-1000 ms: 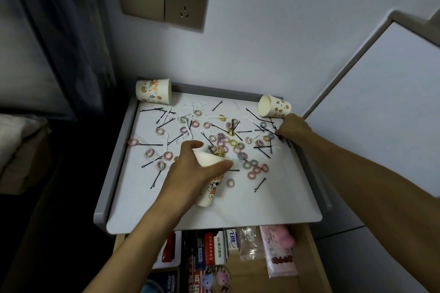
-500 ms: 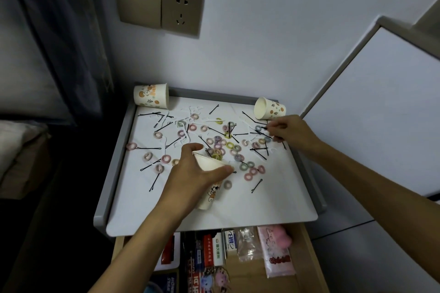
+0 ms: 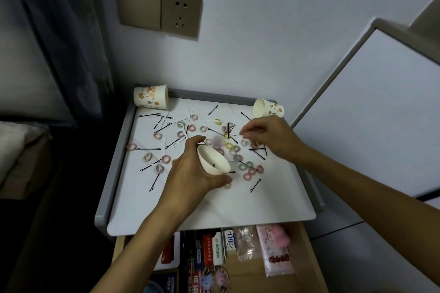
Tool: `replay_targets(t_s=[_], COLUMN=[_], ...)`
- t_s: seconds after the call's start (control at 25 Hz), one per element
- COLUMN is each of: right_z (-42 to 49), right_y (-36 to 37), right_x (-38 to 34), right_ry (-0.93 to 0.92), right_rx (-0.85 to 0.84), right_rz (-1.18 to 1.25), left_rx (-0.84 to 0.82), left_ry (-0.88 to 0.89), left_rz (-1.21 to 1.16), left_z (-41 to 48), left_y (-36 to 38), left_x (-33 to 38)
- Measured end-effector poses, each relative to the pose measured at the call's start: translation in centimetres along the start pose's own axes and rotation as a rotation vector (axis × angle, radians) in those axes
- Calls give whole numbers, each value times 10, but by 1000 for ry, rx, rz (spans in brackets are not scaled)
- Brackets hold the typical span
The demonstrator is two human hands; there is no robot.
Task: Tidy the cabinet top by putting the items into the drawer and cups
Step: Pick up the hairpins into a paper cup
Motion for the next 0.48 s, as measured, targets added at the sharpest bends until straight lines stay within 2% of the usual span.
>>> replay_targets(t_s=[0.08,0.2,0.32,0.48], right_z=[16,45,68,84], right_y=[-27,-46,-45,-32], right_x=[60,123,149,162], right_ry=[224,415,494,506], right_rx=[196,278,322,374], right_rz=[-161,-334,-363,-369], left_rx=[16,23,24,25], left_ry=[-4,0,7,10], left_rz=[-19,-32,-29,-25], left_z=[0,0,0,2], left_y=[-5,-8,-8,-10], left_x=[0,2,0,-4])
Point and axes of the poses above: each hand's wrist, its own z-axis towards the middle knuckle, its own y-axis out of the palm, x = y × z, the point moved 7 cm from there along z, towards the middle knuckle, and after that the axes turned 5 degrees about -z, right-handed, at the moved point
